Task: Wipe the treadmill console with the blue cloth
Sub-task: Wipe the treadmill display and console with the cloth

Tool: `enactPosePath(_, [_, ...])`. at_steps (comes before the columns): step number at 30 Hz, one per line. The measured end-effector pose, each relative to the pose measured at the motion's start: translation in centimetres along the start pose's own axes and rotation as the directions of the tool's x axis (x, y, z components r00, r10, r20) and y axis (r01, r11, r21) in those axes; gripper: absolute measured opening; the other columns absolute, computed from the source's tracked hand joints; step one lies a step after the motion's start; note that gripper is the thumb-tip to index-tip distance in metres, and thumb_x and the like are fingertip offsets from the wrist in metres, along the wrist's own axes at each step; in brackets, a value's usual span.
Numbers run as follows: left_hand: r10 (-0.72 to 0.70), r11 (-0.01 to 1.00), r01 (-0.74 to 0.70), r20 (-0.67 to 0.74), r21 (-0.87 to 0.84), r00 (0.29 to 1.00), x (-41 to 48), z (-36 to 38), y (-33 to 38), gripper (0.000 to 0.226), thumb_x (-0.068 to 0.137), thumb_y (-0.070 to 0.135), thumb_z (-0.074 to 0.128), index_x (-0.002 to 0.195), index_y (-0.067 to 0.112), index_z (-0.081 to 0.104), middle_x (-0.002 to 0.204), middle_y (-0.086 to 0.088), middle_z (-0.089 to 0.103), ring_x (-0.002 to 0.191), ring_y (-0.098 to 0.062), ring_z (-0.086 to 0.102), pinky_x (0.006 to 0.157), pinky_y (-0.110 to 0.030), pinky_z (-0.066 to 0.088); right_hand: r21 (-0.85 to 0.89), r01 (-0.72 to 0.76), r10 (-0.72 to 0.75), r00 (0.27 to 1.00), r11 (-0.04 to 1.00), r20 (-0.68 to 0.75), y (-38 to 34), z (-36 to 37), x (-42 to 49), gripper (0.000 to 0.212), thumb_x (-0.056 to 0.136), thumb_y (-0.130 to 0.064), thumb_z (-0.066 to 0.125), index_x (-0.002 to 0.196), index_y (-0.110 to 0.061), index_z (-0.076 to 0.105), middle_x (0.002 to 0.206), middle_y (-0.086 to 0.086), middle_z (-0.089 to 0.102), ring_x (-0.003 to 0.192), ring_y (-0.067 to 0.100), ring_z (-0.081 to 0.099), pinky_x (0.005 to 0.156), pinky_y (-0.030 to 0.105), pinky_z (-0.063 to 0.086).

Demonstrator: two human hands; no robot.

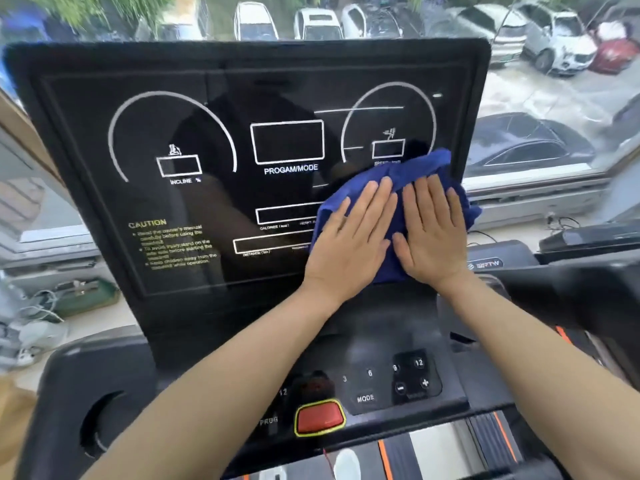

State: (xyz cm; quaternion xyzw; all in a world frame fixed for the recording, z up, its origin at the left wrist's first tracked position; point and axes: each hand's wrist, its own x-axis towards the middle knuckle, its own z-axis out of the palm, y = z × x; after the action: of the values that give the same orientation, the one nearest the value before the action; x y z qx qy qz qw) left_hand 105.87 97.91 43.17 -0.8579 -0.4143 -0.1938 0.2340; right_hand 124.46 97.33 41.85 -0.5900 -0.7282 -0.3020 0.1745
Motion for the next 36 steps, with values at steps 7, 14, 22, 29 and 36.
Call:
enactPosePath(7, [0.171,0.985,-0.170,0.129,-0.016,0.977,-7.1,1.0,-1.4,0.064,0.108,0.036,0.024,0.159,0.005,0.004,0.166,-0.012,-0.003,0.154,-0.024,0.000,0.124,-0.040,0.002,0.101,-0.008,-0.009,0.986,0.995,0.167,-5.8,0.2,-5.2,0.063,0.093,-0.039,0.039,0.138,0.004,0.038,0.135,0.030,0.057,0.134,0.041,0.031,0.119,0.048,0.008])
enactPosePath(14, [0.203,0.978,-0.198,0.102,-0.060,0.974,-18.0,0.1,-8.6,0.047,0.105,0.012,0.027,0.150,0.009,0.044,0.154,-0.010,0.045,0.136,-0.025,0.049,0.115,-0.039,0.031,0.171,0.311,-0.327,0.943,0.935,0.069,-13.6,0.3,-6.1,0.049,0.094,-0.023,0.057,0.140,-0.005,0.048,0.141,0.014,0.059,0.138,0.029,0.038,0.120,0.044,0.014])
enactPosePath(22, [-0.073,0.990,0.077,0.034,-0.118,0.997,-23.6,-2.7,-15.8,0.019,0.089,0.008,0.067,0.107,0.007,0.072,0.107,-0.011,0.071,0.092,-0.029,0.061,0.082,-0.038,0.048,0.333,0.530,-0.544,0.837,0.780,-0.059,-24.4,-1.2,-2.4,0.043,0.103,-0.011,0.033,0.141,-0.004,0.053,0.146,0.015,0.054,0.138,0.028,0.048,0.114,0.042,0.036])
enactPosePath(29, [-0.181,0.969,0.183,0.029,-0.164,0.983,-24.3,-3.4,-15.3,0.022,0.093,0.017,0.068,0.110,0.002,0.069,0.111,-0.016,0.069,0.100,-0.033,0.066,0.092,-0.044,0.053,0.411,0.616,-0.608,0.776,0.672,-0.169,-24.3,-1.8,-0.7,0.037,0.104,-0.004,0.036,0.132,0.000,0.060,0.131,0.015,0.064,0.122,0.032,0.059,0.097,0.041,0.050])
enactPosePath(36, [-0.046,0.972,0.028,-0.073,-0.235,0.996,-15.5,-1.6,-8.7,0.006,0.091,0.013,0.073,0.096,0.010,0.075,0.092,-0.007,0.071,0.077,-0.029,0.064,0.066,-0.039,0.049,0.372,0.474,-0.450,0.879,0.798,-0.155,-11.2,-0.6,-4.2,0.020,0.097,-0.003,0.055,0.110,-0.006,0.070,0.100,0.007,0.070,0.074,0.030,0.057,0.062,0.041,0.050])
